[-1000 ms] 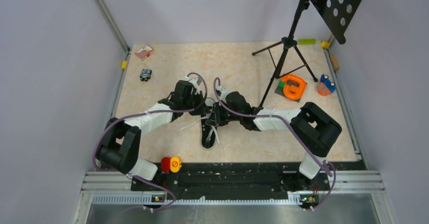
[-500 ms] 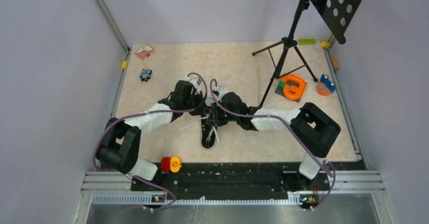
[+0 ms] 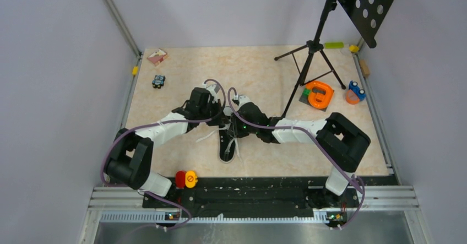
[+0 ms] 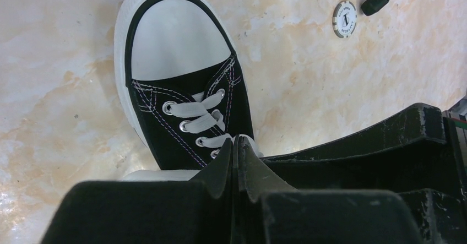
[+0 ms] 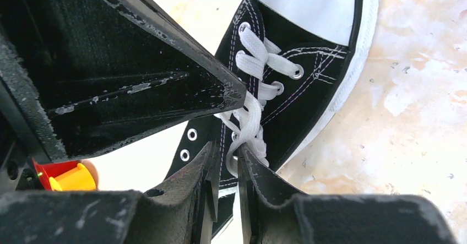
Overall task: Tie the shoes
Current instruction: Cross the shoelace with the shoelace.
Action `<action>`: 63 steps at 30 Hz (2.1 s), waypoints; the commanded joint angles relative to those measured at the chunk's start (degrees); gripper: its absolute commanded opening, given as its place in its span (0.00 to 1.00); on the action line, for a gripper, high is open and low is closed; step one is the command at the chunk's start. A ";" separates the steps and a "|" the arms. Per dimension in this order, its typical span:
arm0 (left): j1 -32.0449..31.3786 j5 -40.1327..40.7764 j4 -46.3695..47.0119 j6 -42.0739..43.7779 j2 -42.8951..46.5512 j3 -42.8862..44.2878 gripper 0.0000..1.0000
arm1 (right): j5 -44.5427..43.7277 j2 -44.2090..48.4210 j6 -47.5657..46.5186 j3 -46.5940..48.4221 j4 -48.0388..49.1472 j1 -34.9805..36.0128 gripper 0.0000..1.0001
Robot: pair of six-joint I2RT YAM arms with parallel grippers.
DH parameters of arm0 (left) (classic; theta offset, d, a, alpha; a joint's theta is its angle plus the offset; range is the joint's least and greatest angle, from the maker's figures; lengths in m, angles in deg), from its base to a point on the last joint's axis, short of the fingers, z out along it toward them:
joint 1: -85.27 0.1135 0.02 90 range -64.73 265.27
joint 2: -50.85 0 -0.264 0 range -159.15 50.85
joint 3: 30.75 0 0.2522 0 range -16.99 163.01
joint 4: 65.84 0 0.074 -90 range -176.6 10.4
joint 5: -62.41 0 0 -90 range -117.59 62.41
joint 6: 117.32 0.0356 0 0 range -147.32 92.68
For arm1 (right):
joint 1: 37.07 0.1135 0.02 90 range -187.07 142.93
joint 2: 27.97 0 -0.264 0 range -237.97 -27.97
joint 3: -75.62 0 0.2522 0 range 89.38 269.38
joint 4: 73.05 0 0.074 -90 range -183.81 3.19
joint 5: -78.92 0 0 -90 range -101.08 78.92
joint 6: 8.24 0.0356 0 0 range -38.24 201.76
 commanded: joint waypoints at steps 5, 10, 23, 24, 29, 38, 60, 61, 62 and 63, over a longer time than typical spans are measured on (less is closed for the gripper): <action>0.34 -2.00 0.06 0.80 3.27 0.15 0.00 | -7.09 2.43 0.33 1.36 -2.97 0.36 0.21; 0.29 -3.65 -1.02 1.33 3.93 -0.45 0.00 | -9.09 3.28 0.80 1.18 -3.06 0.17 0.22; 0.29 -4.56 -1.67 1.96 5.10 -1.43 0.00 | -8.32 2.48 2.29 1.76 -1.91 -1.07 0.28; 0.29 -4.56 -1.66 1.96 5.21 -1.45 0.00 | -8.29 2.30 2.24 1.98 -2.06 -1.18 0.30; 0.29 -4.59 -1.78 1.96 5.65 -1.65 0.00 | -8.31 1.82 2.15 2.54 -2.18 -1.58 0.36; 0.29 -5.91 -0.64 1.36 4.77 -2.22 0.00 | -7.80 1.39 1.37 4.34 -2.06 -2.40 0.40; 0.29 -6.03 -0.77 1.26 4.70 -1.45 0.00 | -7.26 3.23 2.24 1.47 -2.12 -3.10 0.10; 0.34 -6.24 -0.77 1.21 4.77 -1.39 0.00 | -7.14 3.06 2.14 1.63 -2.10 -3.06 0.09; 0.29 -6.54 -0.77 1.13 4.74 -1.36 0.00 | -6.98 2.87 2.11 1.72 -2.06 -3.11 0.09; 0.29 -6.78 -0.72 0.97 4.69 -1.33 0.00 | -6.82 2.69 2.01 1.79 -1.93 -3.07 0.09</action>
